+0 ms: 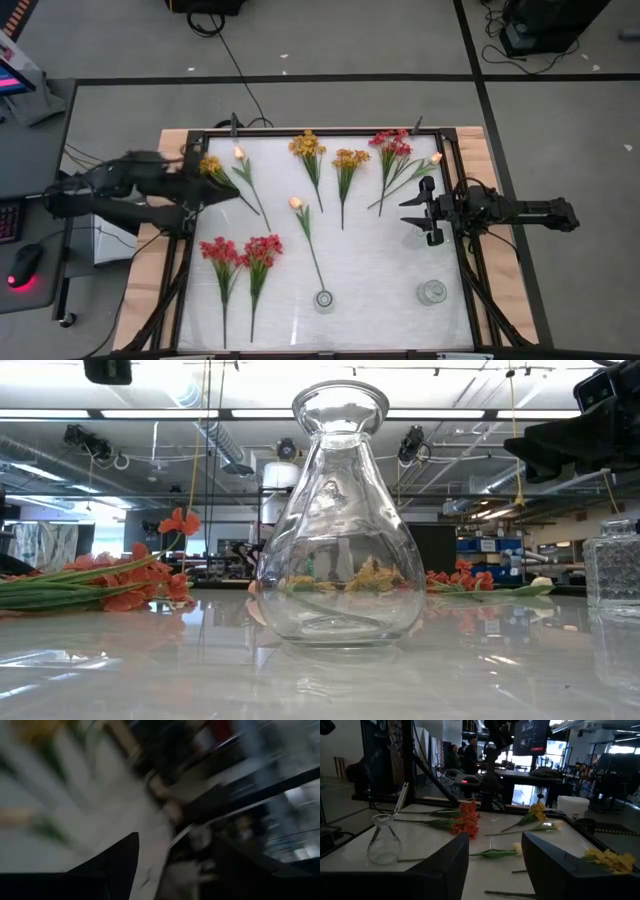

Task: Sort flowers into vase by color
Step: Put the bottom right pink flowers into the bottom right transparent vase

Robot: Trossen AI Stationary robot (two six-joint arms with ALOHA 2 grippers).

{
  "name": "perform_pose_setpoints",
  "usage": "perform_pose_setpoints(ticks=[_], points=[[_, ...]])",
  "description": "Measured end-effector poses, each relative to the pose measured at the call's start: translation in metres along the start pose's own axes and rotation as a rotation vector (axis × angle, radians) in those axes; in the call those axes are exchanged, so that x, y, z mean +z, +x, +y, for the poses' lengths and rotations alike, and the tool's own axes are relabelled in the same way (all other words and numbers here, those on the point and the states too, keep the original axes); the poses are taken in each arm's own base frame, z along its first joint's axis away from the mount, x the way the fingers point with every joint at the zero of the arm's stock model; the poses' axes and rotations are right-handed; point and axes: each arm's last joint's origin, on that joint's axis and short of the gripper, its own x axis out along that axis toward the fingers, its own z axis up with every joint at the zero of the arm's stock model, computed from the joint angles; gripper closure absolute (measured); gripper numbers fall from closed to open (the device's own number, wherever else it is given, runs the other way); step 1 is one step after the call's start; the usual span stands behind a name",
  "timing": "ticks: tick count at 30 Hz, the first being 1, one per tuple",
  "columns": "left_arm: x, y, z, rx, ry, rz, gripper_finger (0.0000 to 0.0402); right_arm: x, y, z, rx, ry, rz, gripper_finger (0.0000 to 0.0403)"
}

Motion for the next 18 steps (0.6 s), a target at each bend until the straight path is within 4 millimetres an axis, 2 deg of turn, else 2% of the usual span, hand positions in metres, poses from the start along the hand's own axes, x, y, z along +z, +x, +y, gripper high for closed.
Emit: perform_pose_setpoints(ticks=[6,12,18], points=[[-0.009,0.044,-0.006,0.325,-0.120,0.237,0.0147,0.000,0.000,0.000,0.000,0.000,0.001,0.0210],[-0.037,0.081,-0.007,0.483,-0.242,0.372,0.0147,0.000,0.000,0.000,0.000,0.000,0.000,0.0210],[-0.068,0.103,0.000,0.701,-0.342,0.441,0.0147,0.000,0.000,0.000,0.000,0.000,0.000,0.0210]])
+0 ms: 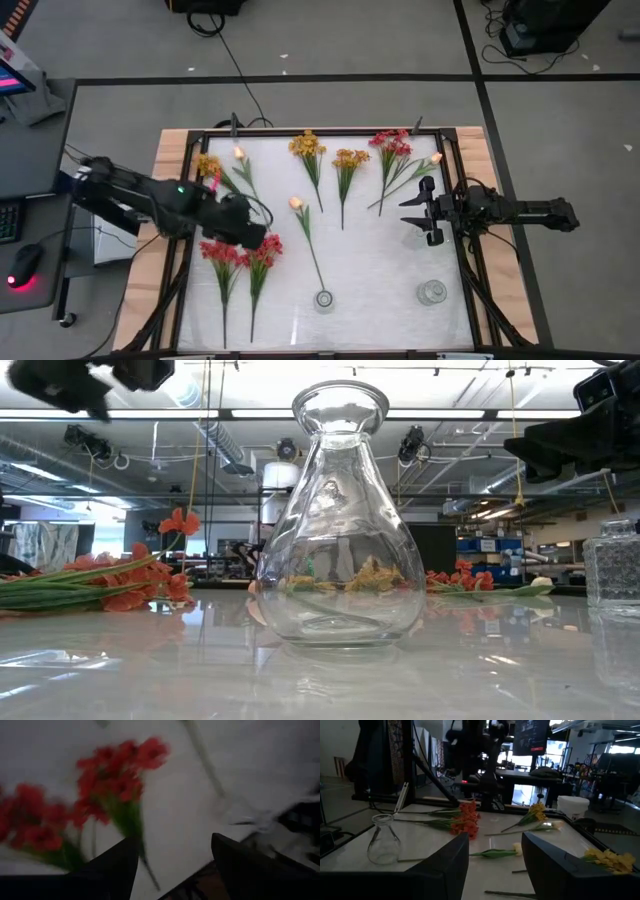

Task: Sort flowers into vase by color
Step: Put the bottom right pink flowers into the bottom right transparent vase

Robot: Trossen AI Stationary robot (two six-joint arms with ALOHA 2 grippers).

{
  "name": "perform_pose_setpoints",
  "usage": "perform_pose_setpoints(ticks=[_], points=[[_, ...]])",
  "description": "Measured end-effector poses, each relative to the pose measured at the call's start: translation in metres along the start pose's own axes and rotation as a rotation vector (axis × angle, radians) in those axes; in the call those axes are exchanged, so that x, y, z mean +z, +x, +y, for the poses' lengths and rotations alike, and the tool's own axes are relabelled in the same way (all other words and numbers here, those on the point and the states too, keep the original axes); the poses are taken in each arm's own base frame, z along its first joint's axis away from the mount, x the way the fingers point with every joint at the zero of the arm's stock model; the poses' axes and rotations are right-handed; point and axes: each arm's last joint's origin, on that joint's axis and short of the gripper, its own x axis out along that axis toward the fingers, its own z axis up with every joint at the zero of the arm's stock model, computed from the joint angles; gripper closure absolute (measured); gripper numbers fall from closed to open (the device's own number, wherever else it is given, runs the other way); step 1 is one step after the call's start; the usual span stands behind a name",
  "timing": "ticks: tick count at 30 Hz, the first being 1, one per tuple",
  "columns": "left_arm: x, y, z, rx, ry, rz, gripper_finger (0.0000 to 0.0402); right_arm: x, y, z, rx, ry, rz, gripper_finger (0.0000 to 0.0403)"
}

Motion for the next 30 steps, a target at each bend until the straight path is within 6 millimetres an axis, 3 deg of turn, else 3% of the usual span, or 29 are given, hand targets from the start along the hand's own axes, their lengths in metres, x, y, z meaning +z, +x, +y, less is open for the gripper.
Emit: perform_pose_setpoints(ticks=[15,23,30], points=[[-0.057,0.094,-0.022,0.216,-0.274,0.028,0.0147,0.000,0.000,0.000,0.000,0.000,0.000,0.0210],[-0.066,0.138,-0.016,0.357,-0.289,-0.022,0.0147,0.000,0.000,0.000,0.000,0.000,0.000,0.0210],[-0.066,0.160,-0.012,0.423,-0.285,-0.048,0.0147,0.000,0.000,0.000,0.000,0.000,0.000,0.0210]])
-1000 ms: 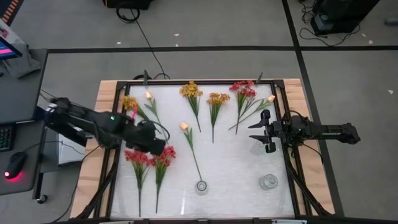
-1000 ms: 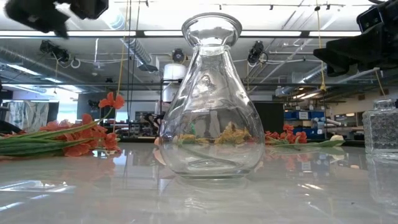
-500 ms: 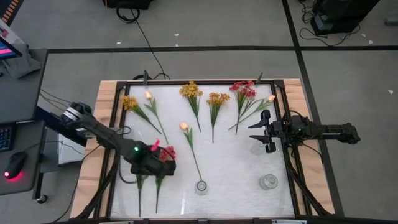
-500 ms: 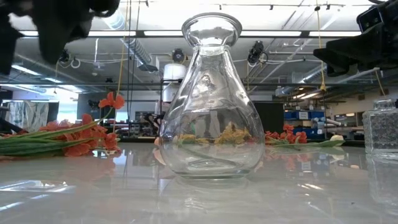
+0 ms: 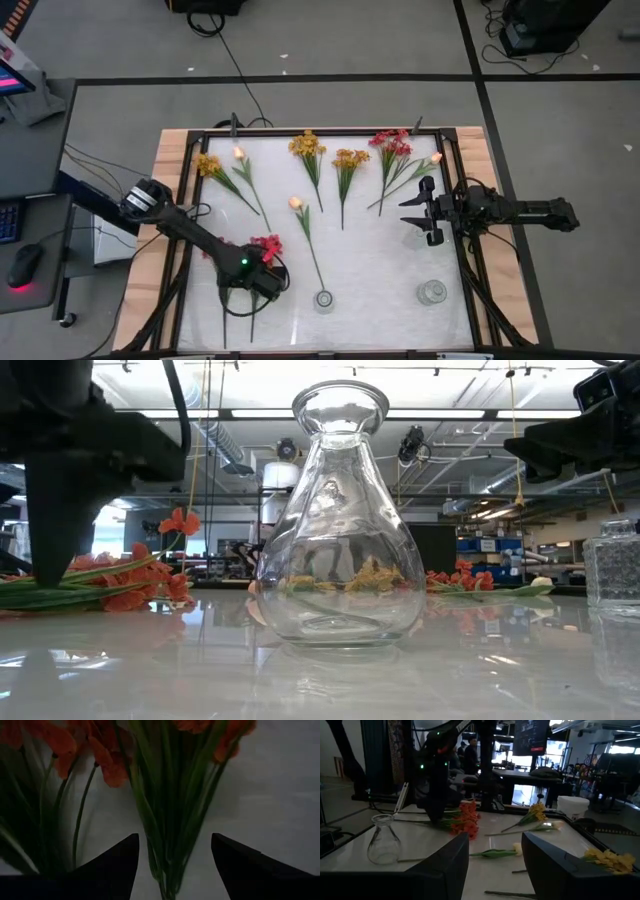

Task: Sort flowers into vase by color
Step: Put the bottom right pink flowers into the bottom right transparent vase

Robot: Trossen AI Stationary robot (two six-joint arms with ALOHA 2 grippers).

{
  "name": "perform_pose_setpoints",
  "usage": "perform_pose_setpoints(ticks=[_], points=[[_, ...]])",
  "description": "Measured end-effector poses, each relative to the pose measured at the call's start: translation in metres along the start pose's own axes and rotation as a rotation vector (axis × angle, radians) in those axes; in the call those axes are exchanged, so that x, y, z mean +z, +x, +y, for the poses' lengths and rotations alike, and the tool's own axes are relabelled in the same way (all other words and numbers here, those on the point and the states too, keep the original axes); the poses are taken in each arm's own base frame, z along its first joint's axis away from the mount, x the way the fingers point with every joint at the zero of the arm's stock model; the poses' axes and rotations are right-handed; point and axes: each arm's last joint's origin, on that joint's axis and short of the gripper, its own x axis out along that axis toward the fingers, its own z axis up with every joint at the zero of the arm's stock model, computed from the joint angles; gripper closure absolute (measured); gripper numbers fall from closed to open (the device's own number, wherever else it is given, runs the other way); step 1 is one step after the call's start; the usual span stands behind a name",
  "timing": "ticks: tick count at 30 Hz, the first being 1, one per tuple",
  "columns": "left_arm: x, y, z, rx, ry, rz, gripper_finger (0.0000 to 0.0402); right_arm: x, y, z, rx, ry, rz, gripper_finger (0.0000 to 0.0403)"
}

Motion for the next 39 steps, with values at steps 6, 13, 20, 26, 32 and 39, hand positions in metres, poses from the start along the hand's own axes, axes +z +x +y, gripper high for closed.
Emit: perform_pose_setpoints(ticks=[6,13,20,26,32,39], points=[[-0.002,0.011,-0.003,0.019,0.001,-0.010,0.0147,0.000,0.000,0.000,0.000,0.000,0.001,0.0210],[-0.002,0.013,-0.005,0.004,0.000,-0.002,0.0149,0.000,0.000,0.000,0.000,0.000,0.001,0.0210],[-0.002,0.013,-0.005,0.006,0.003,-0.003,0.0211,0.000,0.000,0.000,0.000,0.000,0.001,0.0210],[-0.002,0.013,-0.004,0.014,0.002,-0.007,0.0280,0.000,0.000,0.000,0.000,0.000,0.001,0.0210],[-0.002,0.013,-0.004,0.017,0.021,-0.009,0.0330,0.000,0.000,0.000,0.000,0.000,0.001,0.0210],[-0.002,0.008,-0.004,-0.004,0.037,0.003,0.0358,0.000,0.000,0.000,0.000,0.000,0.000,0.0210]])
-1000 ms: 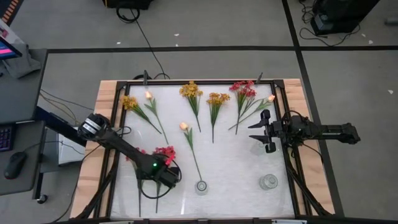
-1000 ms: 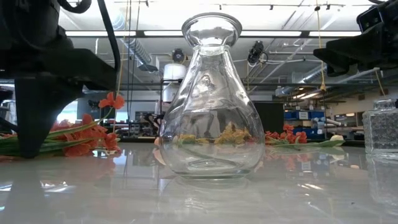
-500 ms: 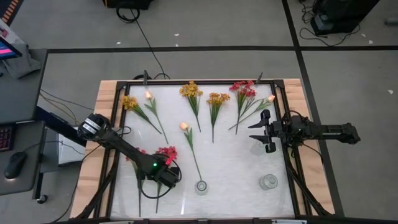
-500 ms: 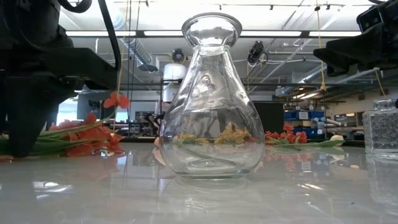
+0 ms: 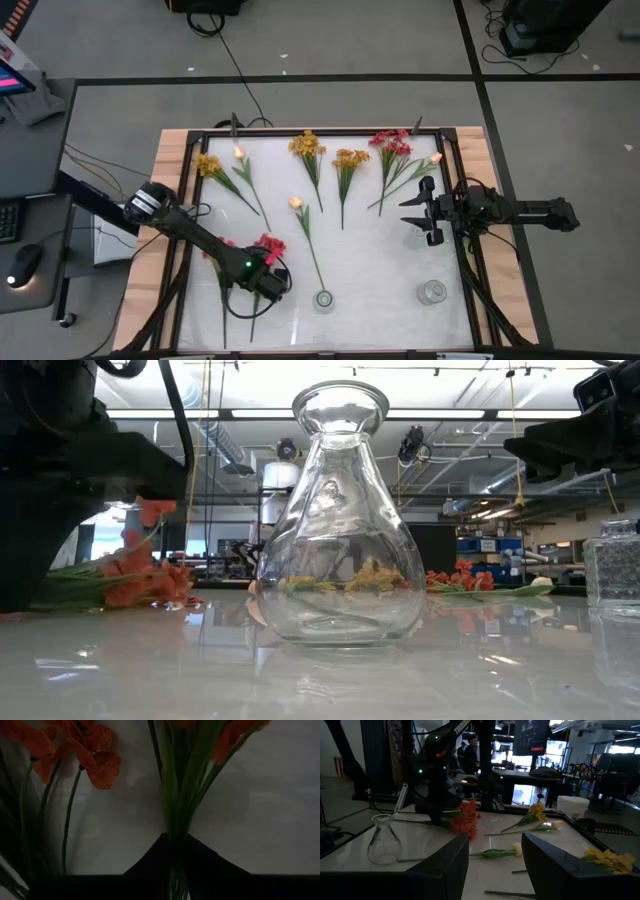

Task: Sort flowers into vase by color
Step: Put the bottom right pink flowers into the bottom right transparent vase

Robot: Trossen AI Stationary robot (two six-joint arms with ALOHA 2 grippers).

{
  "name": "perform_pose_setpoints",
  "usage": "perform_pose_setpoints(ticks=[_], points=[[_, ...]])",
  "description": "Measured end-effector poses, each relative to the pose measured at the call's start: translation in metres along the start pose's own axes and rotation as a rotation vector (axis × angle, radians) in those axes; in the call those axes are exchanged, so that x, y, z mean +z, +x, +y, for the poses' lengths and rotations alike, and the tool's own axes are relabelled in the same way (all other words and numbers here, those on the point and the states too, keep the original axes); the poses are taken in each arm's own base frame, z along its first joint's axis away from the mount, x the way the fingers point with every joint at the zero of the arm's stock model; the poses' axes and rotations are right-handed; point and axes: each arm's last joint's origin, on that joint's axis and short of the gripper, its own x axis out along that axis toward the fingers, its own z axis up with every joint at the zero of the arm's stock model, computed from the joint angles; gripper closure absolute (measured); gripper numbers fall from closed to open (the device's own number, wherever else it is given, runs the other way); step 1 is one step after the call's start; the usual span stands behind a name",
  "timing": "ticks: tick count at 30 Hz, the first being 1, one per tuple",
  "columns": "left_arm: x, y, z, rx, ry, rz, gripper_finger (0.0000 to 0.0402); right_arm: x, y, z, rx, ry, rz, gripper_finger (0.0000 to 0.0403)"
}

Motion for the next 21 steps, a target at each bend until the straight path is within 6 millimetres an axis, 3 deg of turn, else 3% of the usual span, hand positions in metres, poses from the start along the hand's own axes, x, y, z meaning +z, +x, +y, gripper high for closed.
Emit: perform_pose_setpoints(ticks=[8,21], points=[[0.011,-0.024,-0.001,-0.103,0.045,-0.018,0.0360,0.000,0.000,0.000,0.000,0.000,0.001,0.0210],[0.059,-0.095,0.002,-0.412,0.254,-0.214,0.0361,0.000,0.000,0.000,0.000,0.000,-0.001,0.0210]])
